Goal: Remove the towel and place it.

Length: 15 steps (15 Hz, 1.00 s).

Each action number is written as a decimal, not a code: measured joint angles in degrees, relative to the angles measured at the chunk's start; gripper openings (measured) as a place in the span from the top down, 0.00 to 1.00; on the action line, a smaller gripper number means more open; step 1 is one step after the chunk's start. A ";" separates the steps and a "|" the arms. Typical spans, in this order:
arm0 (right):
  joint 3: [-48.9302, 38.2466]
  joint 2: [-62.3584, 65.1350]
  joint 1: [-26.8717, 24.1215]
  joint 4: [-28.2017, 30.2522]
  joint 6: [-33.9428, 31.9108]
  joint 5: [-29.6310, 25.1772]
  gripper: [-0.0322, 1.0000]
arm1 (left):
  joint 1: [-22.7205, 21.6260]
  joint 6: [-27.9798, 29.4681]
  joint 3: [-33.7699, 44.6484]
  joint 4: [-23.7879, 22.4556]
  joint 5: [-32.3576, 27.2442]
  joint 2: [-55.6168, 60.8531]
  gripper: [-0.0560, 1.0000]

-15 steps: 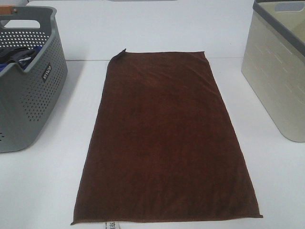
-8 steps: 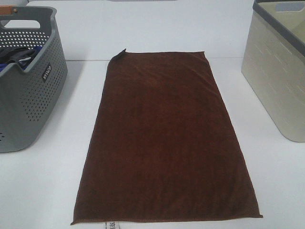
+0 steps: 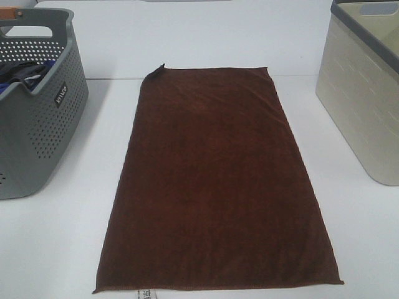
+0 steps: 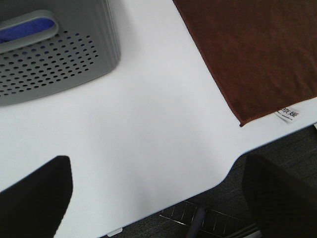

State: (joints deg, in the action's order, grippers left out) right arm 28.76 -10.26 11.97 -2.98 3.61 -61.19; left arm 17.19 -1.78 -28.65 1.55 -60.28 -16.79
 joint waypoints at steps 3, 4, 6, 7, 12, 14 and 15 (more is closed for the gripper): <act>0.00 0.00 0.00 0.00 0.00 0.00 0.21 | 0.00 0.00 0.00 0.00 0.00 0.00 0.11; 0.00 0.00 0.00 0.00 0.00 0.00 0.21 | 0.00 0.00 0.00 0.00 0.00 0.29 0.11; 0.00 0.40 0.00 0.00 0.00 0.00 0.21 | -2.01 0.00 0.00 0.06 0.06 1.66 0.11; 0.00 1.03 -0.34 0.00 0.00 0.00 0.21 | -4.47 0.00 0.00 0.06 0.11 2.86 0.11; 0.00 7.45 -7.73 0.00 0.00 0.11 0.21 | -17.07 0.00 0.00 0.00 0.11 12.49 0.11; 0.00 10.49 -7.85 -0.06 0.00 0.11 0.21 | -17.59 0.00 0.06 0.00 0.11 16.90 0.11; 0.00 10.49 -7.85 -0.06 0.00 0.11 0.21 | -17.59 0.00 0.06 0.00 0.11 16.90 0.11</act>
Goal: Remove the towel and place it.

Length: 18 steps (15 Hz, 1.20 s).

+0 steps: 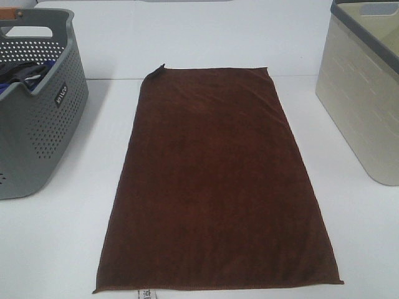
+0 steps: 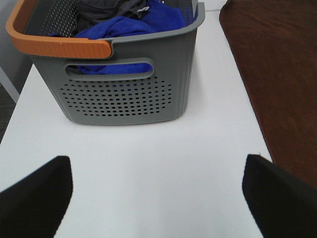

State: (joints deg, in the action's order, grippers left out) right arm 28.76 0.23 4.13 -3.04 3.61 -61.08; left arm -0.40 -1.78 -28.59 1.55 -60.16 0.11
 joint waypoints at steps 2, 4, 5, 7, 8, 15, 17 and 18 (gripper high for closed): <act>0.00 0.17 -0.06 0.00 0.00 0.00 0.21 | 0.00 0.00 0.00 0.00 0.00 0.17 0.11; 0.00 0.17 -1.26 0.00 -0.06 0.00 0.21 | 0.00 0.00 0.00 0.00 0.00 0.17 0.11; 0.00 0.17 -3.09 -0.11 -0.06 0.00 0.21 | 0.00 -0.06 0.00 0.00 0.00 0.17 0.11; 0.00 0.17 -4.70 -0.34 -0.06 0.00 0.21 | 0.00 -0.06 0.00 -0.06 0.00 0.17 0.11; 0.00 0.17 -4.70 -0.40 -0.06 0.00 0.21 | 0.00 -0.06 0.00 -0.06 0.00 0.17 0.11; 0.00 0.17 -4.70 -0.97 -0.06 0.00 0.21 | 0.00 -0.06 0.00 -0.06 0.00 0.17 0.11; 0.00 0.17 -4.70 -0.97 -0.06 0.00 0.21 | 0.00 -0.06 0.00 -0.06 0.00 0.17 0.11; 0.00 0.17 -4.70 -0.97 -0.06 0.00 0.21 | 0.00 -0.06 0.00 -0.06 0.00 0.17 0.11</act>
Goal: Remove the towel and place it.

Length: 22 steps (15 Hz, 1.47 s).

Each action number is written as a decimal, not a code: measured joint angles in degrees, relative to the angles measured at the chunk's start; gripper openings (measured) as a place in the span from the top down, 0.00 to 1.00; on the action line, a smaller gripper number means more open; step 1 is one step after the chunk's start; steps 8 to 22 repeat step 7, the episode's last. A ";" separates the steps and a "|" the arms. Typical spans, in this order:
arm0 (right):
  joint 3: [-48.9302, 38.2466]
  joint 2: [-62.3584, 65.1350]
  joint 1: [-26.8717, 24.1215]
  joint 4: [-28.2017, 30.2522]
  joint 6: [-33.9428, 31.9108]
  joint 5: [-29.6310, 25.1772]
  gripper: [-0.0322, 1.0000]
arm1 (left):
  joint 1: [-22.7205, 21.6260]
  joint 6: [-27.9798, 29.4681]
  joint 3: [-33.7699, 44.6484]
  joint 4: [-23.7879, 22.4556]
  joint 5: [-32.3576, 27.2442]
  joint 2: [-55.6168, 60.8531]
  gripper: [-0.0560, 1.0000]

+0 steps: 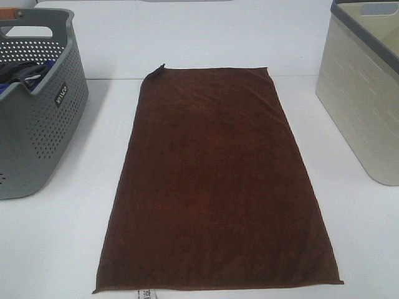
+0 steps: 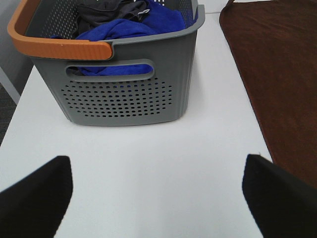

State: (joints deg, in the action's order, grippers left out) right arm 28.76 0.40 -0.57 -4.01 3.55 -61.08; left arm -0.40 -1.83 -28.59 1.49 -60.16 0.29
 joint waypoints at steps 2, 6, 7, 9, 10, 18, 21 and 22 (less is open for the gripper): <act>0.00 0.00 0.00 0.00 0.00 0.00 0.21 | 0.00 0.00 0.00 0.00 0.00 0.00 0.11; 0.00 0.00 0.00 0.00 0.00 0.00 0.21 | 0.00 0.00 0.00 -0.06 0.00 0.00 0.11; 0.00 0.00 0.00 0.00 0.00 0.00 0.21 | 0.00 0.00 0.00 -0.06 0.00 0.00 0.11; 0.00 0.00 0.00 0.00 0.00 0.00 0.21 | 0.00 0.00 0.00 -0.06 0.00 0.00 0.11; 0.00 0.00 0.00 0.00 0.00 0.00 0.21 | 0.00 0.00 0.00 -0.06 0.00 0.00 0.11; 0.00 0.00 0.00 0.00 0.00 0.00 0.21 | 0.00 0.00 0.00 -0.06 0.00 0.00 0.11; 0.00 0.00 0.00 0.00 0.00 0.00 0.21 | 0.00 0.00 0.00 -0.06 0.00 0.00 0.11; 0.00 0.00 0.00 0.00 0.00 0.00 0.21 | 0.00 0.00 0.00 -0.06 0.00 0.00 0.11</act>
